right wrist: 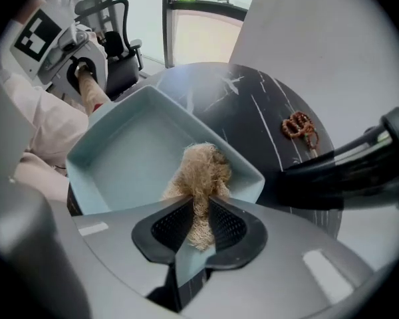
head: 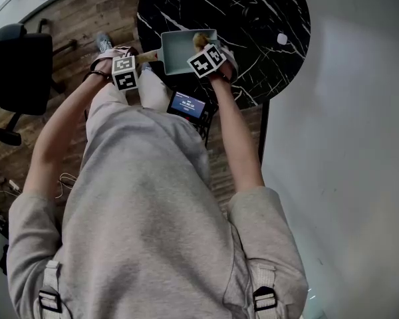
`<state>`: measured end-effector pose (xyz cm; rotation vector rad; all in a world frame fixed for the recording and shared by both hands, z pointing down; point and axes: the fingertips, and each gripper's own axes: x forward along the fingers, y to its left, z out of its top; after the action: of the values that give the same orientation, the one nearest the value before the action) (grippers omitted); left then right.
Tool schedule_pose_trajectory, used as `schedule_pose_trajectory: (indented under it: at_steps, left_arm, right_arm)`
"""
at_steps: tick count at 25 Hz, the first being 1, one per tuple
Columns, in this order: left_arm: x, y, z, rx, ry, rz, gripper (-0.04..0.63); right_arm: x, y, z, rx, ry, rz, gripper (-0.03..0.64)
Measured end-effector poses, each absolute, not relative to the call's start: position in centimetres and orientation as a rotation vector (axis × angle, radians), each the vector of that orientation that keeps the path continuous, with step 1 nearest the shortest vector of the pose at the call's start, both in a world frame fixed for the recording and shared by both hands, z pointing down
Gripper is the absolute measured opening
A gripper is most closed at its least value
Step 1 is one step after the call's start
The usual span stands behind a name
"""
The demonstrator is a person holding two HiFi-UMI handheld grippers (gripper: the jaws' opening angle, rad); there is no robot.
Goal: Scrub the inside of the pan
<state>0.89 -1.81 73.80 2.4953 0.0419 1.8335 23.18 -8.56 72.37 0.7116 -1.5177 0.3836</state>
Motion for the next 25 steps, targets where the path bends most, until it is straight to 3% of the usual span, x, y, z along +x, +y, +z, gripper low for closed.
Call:
schedule_pose_trajectory:
  at_steps: [7,15,22,25]
  left_arm:
    - [0.9,-1.9,73.8,2.493,0.039,1.857,0.066]
    - [-0.1,-2.9,74.2,2.412,-0.062,2.026,0.054]
    - [0.7,-3.5,70.3,2.537,-0.243,1.785,0.163]
    - [0.7,-4.0,67.9,2.587,-0.333,1.632,0.167]
  right_arm:
    - [22.8,-12.5,71.2,0.864,-1.566,0.378,0.084]
    - [28.1,-13.8,65.1,1.281,-1.613,0.409,0.083]
    - [29.6,-9.3,64.2,1.355,-1.728,0.481,0.086]
    - [29.2,-7.3,63.5,1.428,-1.832,0.549,0.087]
